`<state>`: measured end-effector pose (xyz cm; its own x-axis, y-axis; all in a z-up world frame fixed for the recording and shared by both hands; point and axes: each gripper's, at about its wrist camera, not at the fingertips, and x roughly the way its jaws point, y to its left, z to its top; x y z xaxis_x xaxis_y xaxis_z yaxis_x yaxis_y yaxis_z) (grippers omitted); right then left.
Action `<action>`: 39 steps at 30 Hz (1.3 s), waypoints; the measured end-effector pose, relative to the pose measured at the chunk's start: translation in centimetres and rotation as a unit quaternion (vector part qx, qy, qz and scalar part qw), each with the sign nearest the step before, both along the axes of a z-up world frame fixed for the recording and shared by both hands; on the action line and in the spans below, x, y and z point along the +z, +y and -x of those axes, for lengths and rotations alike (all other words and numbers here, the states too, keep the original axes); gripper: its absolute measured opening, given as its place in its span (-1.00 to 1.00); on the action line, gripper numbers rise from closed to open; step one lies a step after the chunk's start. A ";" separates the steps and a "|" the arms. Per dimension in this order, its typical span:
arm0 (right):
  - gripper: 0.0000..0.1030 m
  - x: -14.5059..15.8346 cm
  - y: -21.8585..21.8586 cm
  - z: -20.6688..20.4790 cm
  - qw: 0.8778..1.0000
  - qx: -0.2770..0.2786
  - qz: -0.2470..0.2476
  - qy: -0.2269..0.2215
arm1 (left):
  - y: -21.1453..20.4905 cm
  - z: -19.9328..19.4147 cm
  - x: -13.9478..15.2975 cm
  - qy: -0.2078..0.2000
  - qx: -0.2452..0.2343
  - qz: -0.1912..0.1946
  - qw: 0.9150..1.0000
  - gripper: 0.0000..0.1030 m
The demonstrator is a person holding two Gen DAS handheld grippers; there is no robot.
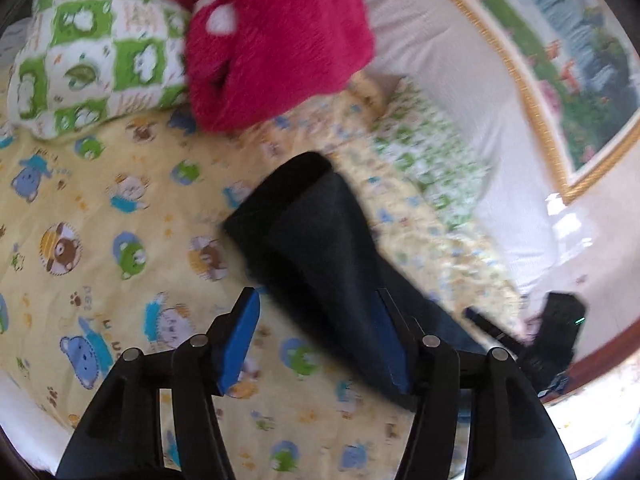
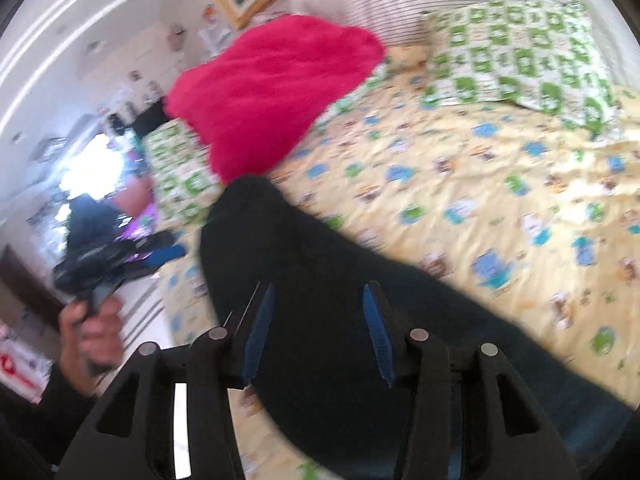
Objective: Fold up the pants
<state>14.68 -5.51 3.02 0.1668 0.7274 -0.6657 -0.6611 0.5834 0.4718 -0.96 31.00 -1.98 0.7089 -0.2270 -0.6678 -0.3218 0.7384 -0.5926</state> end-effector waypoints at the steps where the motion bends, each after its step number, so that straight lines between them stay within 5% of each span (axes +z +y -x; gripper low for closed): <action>1: -0.07 -0.2 -0.1 -0.6 1.000 -0.007 0.005 0.002 | 0.2 -0.3 -0.4 0.010 0.003 -0.002 1.000 0.14; 11: -0.07 -5.2 3.3 -5.7 0.994 0.018 0.098 0.047 | 1.9 -4.2 -3.1 0.018 0.014 0.016 1.000 0.14; 14: -0.09 -6.4 3.7 -5.7 0.994 0.032 0.088 0.061 | 1.9 -5.9 -3.9 0.012 0.014 0.017 1.000 0.12; 16: -0.53 -6.2 3.6 -5.6 0.994 0.032 0.084 0.060 | 1.8 -6.2 -3.9 0.001 0.015 0.019 1.000 -0.26; 18: -0.68 -5.6 3.2 -5.1 0.995 0.024 0.087 0.044 | 1.7 -5.8 -3.1 -0.017 0.019 0.027 0.999 -0.49; 22: -0.79 -2.1 2.1 -4.4 0.999 -0.003 0.045 0.009 | 0.9 -1.6 1.7 -0.090 0.027 0.033 0.995 -0.54; 25: -0.80 -0.5 1.9 -4.1 0.999 -0.026 0.026 -0.023 | 0.9 1.9 3.8 -0.127 0.038 0.032 0.991 -0.54; 28: -0.80 -1.7 3.4 -4.1 1.000 -0.017 0.010 -0.010 | 1.5 2.4 2.7 -0.096 0.047 -0.006 0.994 -0.54; 32: -0.78 -5.1 6.2 -3.7 0.999 -0.010 0.047 -0.012 | 3.9 0.9 -2.4 -0.023 0.042 -0.002 0.999 -0.51; 35: -0.55 -5.7 5.1 -4.1 0.999 -0.030 0.029 0.018 | 4.6 1.5 -2.6 -0.020 0.046 0.001 0.999 -0.36; 39: -0.50 -3.1 0.4 -3.4 0.997 -0.068 -0.020 0.010 | 4.2 3.4 0.7 -0.038 0.079 -0.079 0.993 -0.08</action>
